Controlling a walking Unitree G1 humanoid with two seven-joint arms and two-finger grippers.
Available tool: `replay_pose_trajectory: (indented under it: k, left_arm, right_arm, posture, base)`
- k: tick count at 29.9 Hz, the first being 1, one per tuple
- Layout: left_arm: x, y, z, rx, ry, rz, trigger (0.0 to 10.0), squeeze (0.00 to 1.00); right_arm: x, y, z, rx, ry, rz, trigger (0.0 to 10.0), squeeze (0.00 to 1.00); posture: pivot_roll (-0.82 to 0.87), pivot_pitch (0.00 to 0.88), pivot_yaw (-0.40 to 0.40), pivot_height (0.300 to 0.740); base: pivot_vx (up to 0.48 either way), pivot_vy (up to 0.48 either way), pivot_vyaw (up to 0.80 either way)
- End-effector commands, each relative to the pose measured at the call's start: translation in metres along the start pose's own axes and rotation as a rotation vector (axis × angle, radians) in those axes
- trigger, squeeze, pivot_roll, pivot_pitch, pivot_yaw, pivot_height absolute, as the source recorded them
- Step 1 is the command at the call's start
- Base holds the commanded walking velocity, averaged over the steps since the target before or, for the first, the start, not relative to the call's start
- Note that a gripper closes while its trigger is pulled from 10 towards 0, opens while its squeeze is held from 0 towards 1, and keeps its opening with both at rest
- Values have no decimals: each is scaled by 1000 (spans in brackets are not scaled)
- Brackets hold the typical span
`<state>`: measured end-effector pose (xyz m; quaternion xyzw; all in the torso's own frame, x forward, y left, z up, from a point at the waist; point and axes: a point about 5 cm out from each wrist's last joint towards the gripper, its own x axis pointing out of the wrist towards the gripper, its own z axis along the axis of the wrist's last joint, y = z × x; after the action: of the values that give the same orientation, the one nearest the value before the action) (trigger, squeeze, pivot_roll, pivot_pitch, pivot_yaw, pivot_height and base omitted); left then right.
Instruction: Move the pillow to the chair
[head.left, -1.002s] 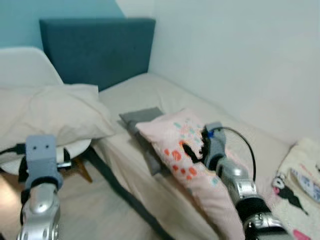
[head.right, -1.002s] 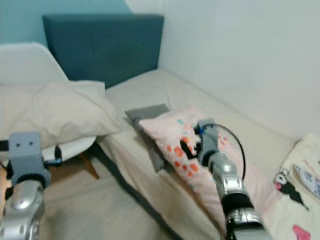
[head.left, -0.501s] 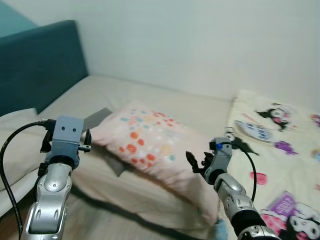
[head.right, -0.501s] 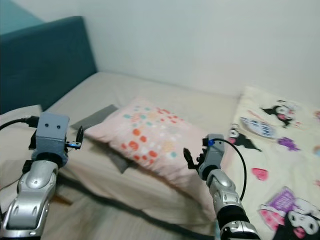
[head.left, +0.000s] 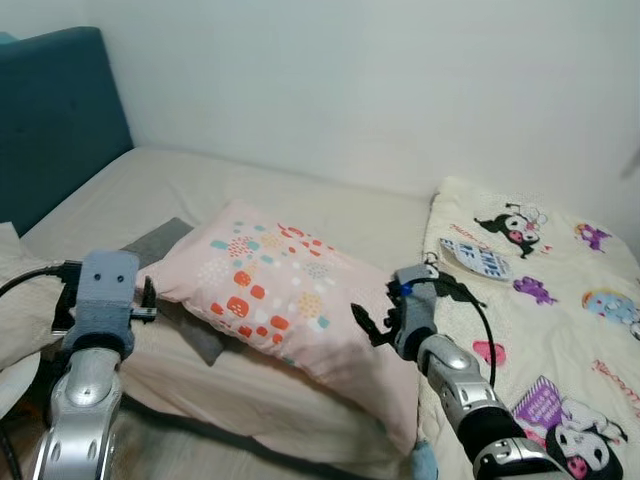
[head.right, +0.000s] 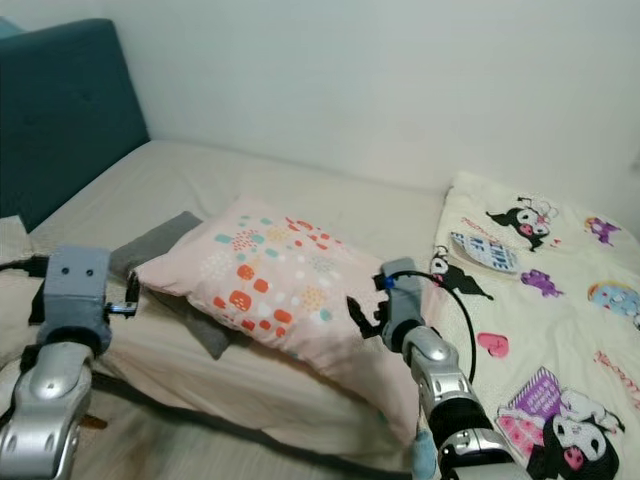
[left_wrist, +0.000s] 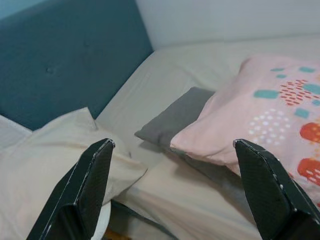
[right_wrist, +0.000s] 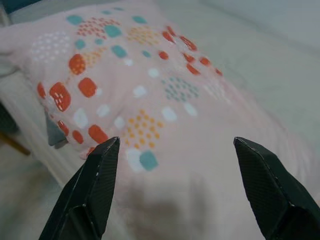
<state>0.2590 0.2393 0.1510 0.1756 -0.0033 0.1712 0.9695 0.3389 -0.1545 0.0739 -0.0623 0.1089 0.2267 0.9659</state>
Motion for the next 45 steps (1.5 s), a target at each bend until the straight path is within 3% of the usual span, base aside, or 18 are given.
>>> replay_pose_trajectory:
  k: [1,7,9,10,11,13,25,32,36,45]
  left_arm:
    - [-1,-1,2,-8,-8,2,10000,0]
    - [-3,-1,1,-5,-8,4,10000,0]
    - [-4,-2,1,-6,-7,5,10000,0]
    - [-4,-2,1,-6,-7,5,10000,0]
    - [-4,-2,1,-7,-7,5,10000,0]
    - [-4,-2,0,-17,-2,9,10000,0]
    - [-4,2,1,-35,6,30,10000,0]
    - [-5,9,0,-28,18,47,10000,0]
    - [-6,13,-1,-44,33,71,10000,0]
    - [-7,14,-2,-50,46,71,10000,0]
  right_arm:
    - [1,1,4,-85,0,39,10000,0]
    - [1,1,8,-212,21,99,10000,0]
    - [0,-1,3,-404,99,120,10000,0]
    - [0,-1,3,-404,99,120,10000,0]
    - [-1,-1,0,-486,131,133,10000,0]
    - [-4,0,-5,-556,170,182,10000,0]
    - [-12,1,-23,-548,293,289,10000,0]
    - [-17,11,-24,-554,308,474,10000,0]
    - [-15,-4,-19,-559,323,396,10000,0]
    - [-11,-4,-11,-551,310,395,10000,0]
  posture:
    - [17,0,-98,740]
    - [8,0,-110,740]
    - [5,0,-112,740]
    - [5,0,-112,740]
    - [4,0,-112,740]
    - [3,0,-114,740]
    - [2,0,-116,720]
    - [5,0,-120,685]
    - [7,0,-124,665]
    - [9,0,-122,625]
  base:
    - [382,0,800]
    - [382,0,474]
    - [384,0,0]
    - [382,0,0]
    - [382,0,0]
    - [360,0,0]
    - [65,0,0]
    - [0,0,0]
    - [0,0,0]
    - [0,0,0]
